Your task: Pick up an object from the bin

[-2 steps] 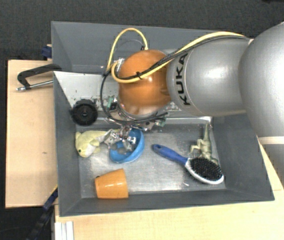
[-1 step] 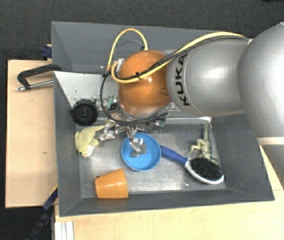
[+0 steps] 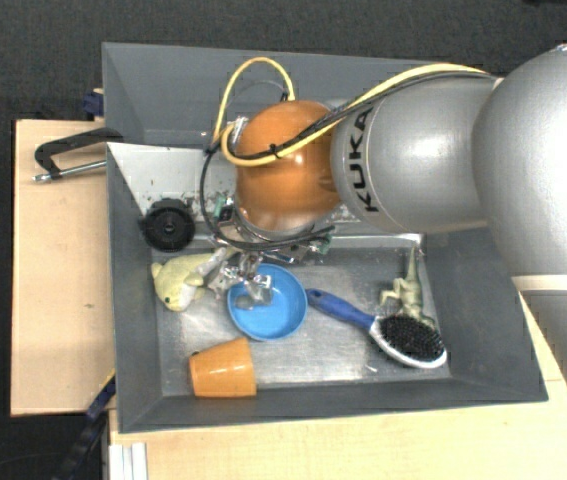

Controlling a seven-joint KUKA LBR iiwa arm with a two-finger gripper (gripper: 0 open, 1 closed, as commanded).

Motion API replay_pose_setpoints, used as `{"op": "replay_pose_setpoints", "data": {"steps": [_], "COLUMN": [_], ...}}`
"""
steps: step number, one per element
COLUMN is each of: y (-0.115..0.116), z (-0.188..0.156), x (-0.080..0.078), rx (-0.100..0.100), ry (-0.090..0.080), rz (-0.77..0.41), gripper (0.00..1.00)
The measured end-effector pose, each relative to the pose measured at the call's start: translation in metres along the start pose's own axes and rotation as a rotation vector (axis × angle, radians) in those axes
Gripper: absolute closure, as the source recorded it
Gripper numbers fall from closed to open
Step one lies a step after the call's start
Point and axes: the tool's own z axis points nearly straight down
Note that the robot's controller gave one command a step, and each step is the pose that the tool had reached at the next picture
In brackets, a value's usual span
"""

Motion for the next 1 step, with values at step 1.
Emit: {"op": "replay_pose_setpoints", "data": {"steps": [1], "y": [0.0160], "z": [-0.1553], "x": [-0.0129], "rx": [0.010], "ry": [-0.006], "rz": [-0.041], "gripper": [1.00]}}
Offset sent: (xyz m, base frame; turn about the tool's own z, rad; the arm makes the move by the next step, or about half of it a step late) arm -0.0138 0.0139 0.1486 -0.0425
